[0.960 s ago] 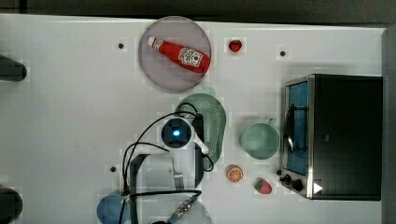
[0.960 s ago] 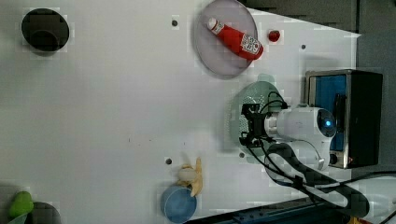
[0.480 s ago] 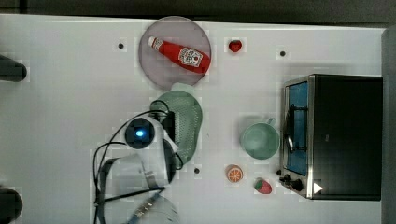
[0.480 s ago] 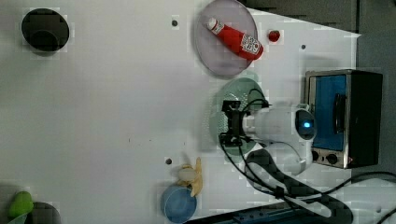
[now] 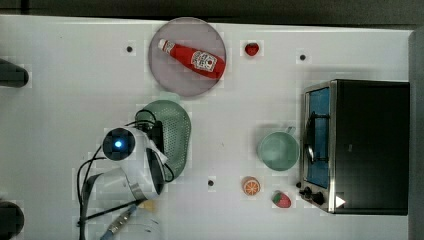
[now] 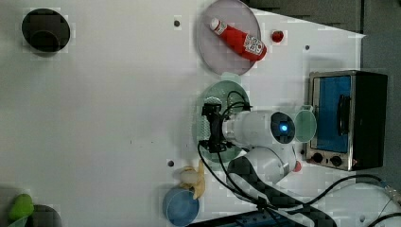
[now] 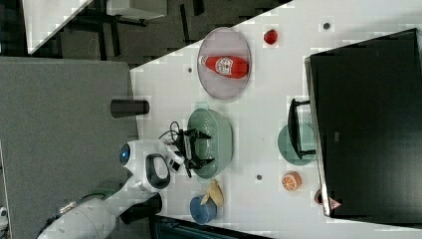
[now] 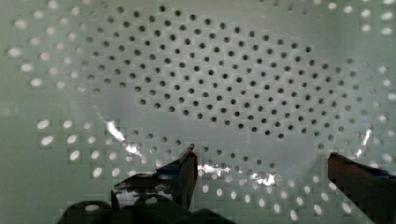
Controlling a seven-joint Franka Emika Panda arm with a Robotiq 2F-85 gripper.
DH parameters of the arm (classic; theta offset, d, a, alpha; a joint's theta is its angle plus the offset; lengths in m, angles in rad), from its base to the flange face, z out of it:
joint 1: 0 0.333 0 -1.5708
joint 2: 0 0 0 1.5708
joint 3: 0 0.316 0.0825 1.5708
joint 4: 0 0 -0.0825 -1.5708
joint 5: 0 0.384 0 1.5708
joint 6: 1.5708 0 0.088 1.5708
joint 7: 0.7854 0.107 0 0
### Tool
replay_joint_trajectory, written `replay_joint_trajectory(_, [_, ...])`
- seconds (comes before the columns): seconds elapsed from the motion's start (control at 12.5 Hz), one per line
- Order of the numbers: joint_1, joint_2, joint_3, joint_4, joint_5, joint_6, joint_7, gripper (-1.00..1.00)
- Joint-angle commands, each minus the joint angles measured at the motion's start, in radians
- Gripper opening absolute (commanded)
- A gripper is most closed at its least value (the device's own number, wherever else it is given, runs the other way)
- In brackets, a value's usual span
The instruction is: Drag strainer right to left.
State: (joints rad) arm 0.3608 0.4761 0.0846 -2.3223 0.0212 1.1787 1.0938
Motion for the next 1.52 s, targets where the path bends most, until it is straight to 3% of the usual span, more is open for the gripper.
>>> replay_joint_trajectory(0.08, [0.056, 0.020, 0.014, 0.071, 0.066, -0.042, 0.060, 1.00])
replay_joint_trajectory(0.72, [0.188, 0.085, 0.014, 0.206, 0.128, -0.066, 0.180, 1.00])
replay_joint_trajectory(1.52, [0.270, 0.156, 0.014, 0.344, 0.178, -0.088, 0.207, 1.00])
